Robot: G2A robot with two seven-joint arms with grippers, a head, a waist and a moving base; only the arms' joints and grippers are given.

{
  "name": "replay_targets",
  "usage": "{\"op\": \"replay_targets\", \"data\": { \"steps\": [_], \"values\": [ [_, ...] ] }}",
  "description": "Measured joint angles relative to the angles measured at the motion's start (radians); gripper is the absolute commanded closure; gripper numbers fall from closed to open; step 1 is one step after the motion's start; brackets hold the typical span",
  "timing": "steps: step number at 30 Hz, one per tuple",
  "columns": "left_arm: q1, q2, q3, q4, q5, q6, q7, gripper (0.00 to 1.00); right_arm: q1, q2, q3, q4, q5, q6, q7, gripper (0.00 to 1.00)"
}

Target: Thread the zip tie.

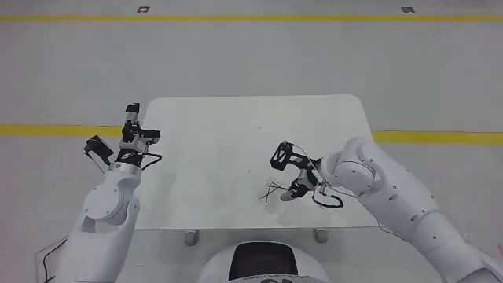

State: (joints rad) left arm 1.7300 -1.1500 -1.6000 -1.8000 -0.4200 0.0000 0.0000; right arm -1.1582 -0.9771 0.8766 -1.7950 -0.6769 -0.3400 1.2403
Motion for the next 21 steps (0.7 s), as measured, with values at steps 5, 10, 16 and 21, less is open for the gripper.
{"op": "replay_targets", "data": {
  "steps": [5,10,16,21],
  "values": [
    [0.0,0.0,0.0,0.0,0.0,0.0,0.0,0.0,-0.002,0.0,0.003,0.0,0.0,0.0,0.0,0.0],
    [0.0,0.0,0.0,0.0,0.0,0.0,0.0,0.0,-0.002,0.0,0.003,0.0,0.0,0.0,0.0,0.0],
    [0.0,0.0,0.0,0.0,0.0,0.0,0.0,0.0,-0.003,0.0,-0.005,-0.006,-0.011,0.0,-0.011,0.0],
    [0.0,0.0,0.0,0.0,0.0,0.0,0.0,0.0,0.019,0.018,-0.081,-0.004,-0.07,0.0,-0.144,0.0]
  ]
}}
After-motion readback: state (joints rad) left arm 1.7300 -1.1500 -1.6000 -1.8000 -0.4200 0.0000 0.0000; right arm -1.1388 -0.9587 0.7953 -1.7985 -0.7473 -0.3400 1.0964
